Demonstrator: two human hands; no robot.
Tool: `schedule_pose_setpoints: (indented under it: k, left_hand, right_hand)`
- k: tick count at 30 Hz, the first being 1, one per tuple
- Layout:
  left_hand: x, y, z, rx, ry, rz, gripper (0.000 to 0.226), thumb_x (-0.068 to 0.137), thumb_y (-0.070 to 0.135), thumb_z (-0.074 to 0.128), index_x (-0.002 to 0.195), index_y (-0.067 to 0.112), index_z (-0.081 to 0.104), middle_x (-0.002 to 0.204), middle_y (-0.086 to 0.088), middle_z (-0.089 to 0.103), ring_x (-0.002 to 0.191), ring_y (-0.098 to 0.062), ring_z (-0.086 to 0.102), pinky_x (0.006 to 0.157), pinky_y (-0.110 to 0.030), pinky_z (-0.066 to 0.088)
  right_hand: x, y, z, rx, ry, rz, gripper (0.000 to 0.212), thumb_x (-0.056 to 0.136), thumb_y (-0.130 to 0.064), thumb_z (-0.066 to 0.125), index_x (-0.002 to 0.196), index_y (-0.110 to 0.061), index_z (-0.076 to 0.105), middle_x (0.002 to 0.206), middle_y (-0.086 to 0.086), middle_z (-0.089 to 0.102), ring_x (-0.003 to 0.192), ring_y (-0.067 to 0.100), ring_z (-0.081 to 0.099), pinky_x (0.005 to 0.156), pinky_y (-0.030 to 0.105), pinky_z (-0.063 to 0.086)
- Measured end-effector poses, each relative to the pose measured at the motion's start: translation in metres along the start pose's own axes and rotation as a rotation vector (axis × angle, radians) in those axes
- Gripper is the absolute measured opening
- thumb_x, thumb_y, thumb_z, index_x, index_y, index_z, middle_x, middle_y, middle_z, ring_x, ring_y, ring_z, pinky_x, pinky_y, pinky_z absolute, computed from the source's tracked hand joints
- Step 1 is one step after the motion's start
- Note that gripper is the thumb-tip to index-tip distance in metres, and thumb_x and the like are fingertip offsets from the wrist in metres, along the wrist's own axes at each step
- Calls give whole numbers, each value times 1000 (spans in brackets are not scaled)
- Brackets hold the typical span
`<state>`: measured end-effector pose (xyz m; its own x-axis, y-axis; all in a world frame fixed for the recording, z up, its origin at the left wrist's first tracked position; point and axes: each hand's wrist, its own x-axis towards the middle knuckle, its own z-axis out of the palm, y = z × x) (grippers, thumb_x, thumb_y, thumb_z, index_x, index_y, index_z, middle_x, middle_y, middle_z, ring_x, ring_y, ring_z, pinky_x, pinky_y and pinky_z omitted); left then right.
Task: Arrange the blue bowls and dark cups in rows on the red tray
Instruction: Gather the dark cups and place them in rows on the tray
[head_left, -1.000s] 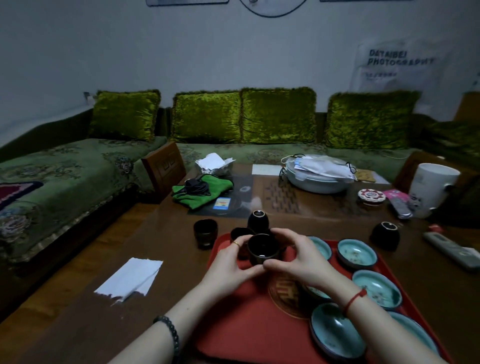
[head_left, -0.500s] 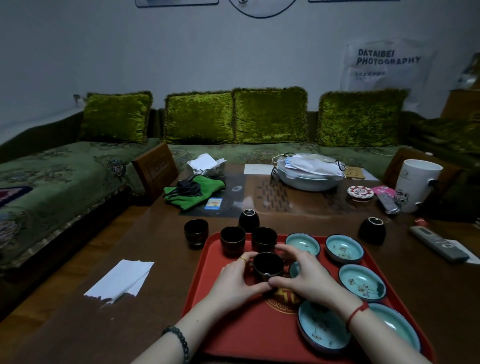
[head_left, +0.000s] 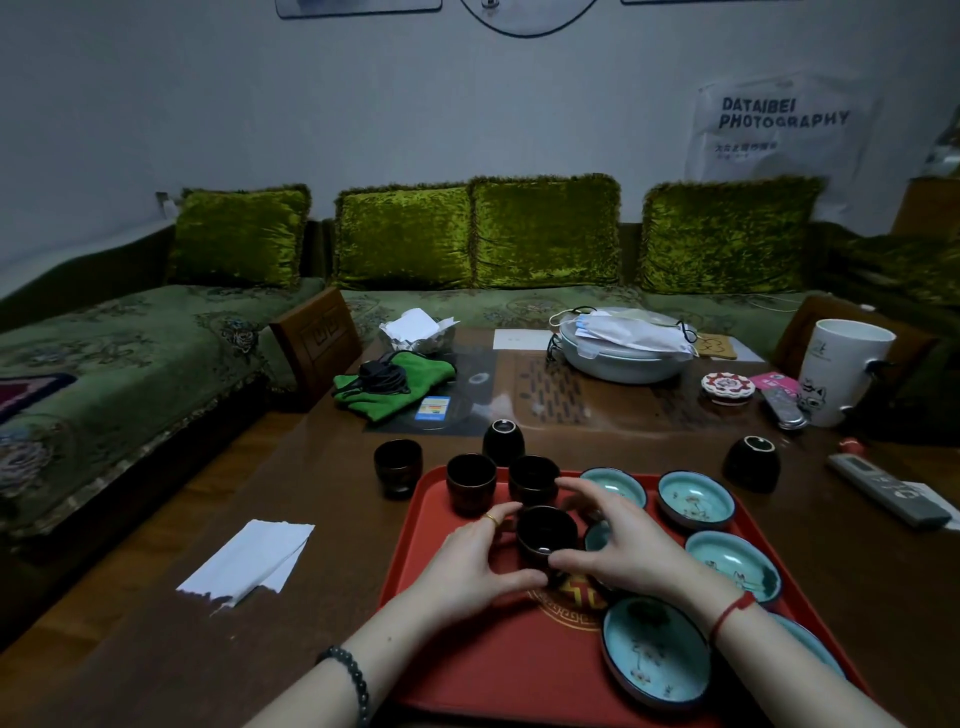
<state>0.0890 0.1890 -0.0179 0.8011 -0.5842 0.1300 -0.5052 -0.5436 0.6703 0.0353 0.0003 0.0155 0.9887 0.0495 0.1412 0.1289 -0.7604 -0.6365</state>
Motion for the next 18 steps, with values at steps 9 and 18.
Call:
schedule_pose_setpoints:
  k: [9,18]
  left_hand:
    - [1,-19,-64,17,161,-2,67,74,38,71,132,26,40,122,2,59,118,-9,52,95,-13,34]
    - [11,-64,-108,54,294,-164,72,74,41,70,134,22,36,134,-4,51,125,-15,44,104,-26,32]
  right_hand:
    - [37,-34,-17,-82,30,-153,76,66,-36,78,132,-25,40,129,-1,55,117,10,50,95,17,34]
    - [100,-68,11,-130,-68,-239,77,69,-33,77,134,-19,38,132,6,52,119,14,49,99,21,34]
